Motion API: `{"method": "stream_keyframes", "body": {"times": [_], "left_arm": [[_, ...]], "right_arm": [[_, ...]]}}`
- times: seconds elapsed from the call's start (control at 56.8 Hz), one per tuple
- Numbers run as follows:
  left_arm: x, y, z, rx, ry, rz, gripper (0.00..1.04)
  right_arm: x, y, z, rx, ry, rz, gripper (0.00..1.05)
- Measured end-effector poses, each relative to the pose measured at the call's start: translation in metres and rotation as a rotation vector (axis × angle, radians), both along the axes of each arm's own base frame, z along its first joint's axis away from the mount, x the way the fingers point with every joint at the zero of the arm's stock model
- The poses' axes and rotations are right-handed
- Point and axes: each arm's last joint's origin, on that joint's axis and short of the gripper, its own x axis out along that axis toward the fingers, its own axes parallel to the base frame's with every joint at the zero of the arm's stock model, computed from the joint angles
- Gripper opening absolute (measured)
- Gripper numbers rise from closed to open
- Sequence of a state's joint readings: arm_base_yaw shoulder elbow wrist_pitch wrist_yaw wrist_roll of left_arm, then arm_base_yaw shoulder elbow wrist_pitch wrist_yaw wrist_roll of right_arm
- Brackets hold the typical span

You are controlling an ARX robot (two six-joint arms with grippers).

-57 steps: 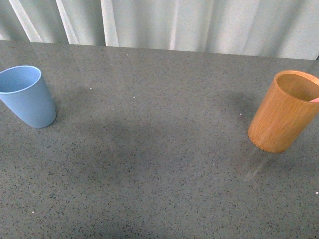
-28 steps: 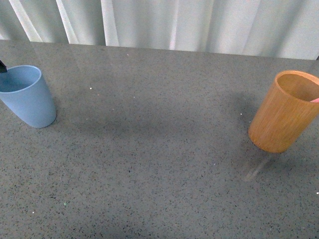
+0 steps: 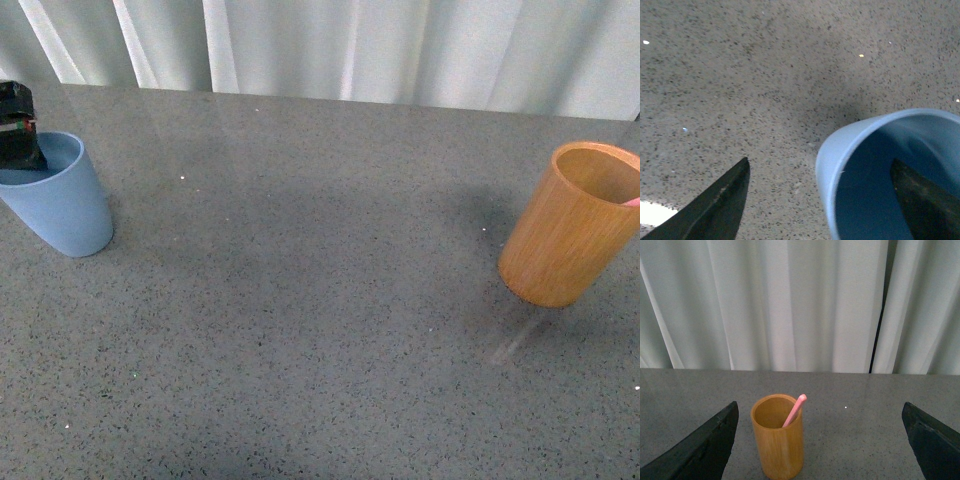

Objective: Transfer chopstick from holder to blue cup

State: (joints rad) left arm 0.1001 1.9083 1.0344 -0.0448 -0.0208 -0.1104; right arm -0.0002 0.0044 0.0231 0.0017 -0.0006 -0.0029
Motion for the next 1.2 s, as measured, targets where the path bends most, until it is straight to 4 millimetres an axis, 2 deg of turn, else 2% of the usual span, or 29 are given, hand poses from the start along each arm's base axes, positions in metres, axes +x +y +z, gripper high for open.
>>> {"method": "stream_keyframes", "body": {"times": [0.07,0.141,0.299,0.422,0.51,0.598,0.704,0.809,0.827,0.88,1.02,1.073,1.196], "left_arm": [[0.006,-0.009,-0.003,0.001,0.029,-0.017,0.63],[0.009,-0.013,-0.004,0.002,0.045,-0.022,0.54],[0.012,-0.025,-0.008,0.009,0.101,-0.032,0.2],[0.01,-0.03,-0.008,0.017,0.124,-0.041,0.03],[0.006,-0.042,0.002,0.041,0.138,-0.067,0.03],[-0.003,-0.067,0.02,0.049,0.147,-0.132,0.03],[-0.013,-0.113,0.034,0.042,0.162,-0.259,0.03],[-0.019,-0.155,0.04,0.033,0.175,-0.362,0.03],[-0.022,-0.17,0.041,0.035,0.182,-0.398,0.03],[-0.028,-0.199,0.04,0.04,0.199,-0.463,0.03],[-0.036,-0.245,0.03,0.077,0.237,-0.555,0.03],[-0.036,-0.256,0.023,0.094,0.252,-0.566,0.03],[-0.031,-0.266,0.012,0.102,0.275,-0.559,0.03]], "right_arm": [[0.0,0.0,0.0,0.0,0.0,0.0,0.95],[0.0,0.0,0.0,0.0,0.0,0.0,0.95],[0.0,0.0,0.0,0.0,0.0,0.0,0.95],[0.0,0.0,0.0,0.0,0.0,0.0,0.95],[0.0,0.0,0.0,0.0,0.0,0.0,0.95],[0.0,0.0,0.0,0.0,0.0,0.0,0.95],[0.0,0.0,0.0,0.0,0.0,0.0,0.95],[0.0,0.0,0.0,0.0,0.0,0.0,0.95],[0.0,0.0,0.0,0.0,0.0,0.0,0.95],[0.0,0.0,0.0,0.0,0.0,0.0,0.95],[0.0,0.0,0.0,0.0,0.0,0.0,0.95],[0.0,0.0,0.0,0.0,0.0,0.0,0.95],[0.0,0.0,0.0,0.0,0.0,0.0,0.95]]}}
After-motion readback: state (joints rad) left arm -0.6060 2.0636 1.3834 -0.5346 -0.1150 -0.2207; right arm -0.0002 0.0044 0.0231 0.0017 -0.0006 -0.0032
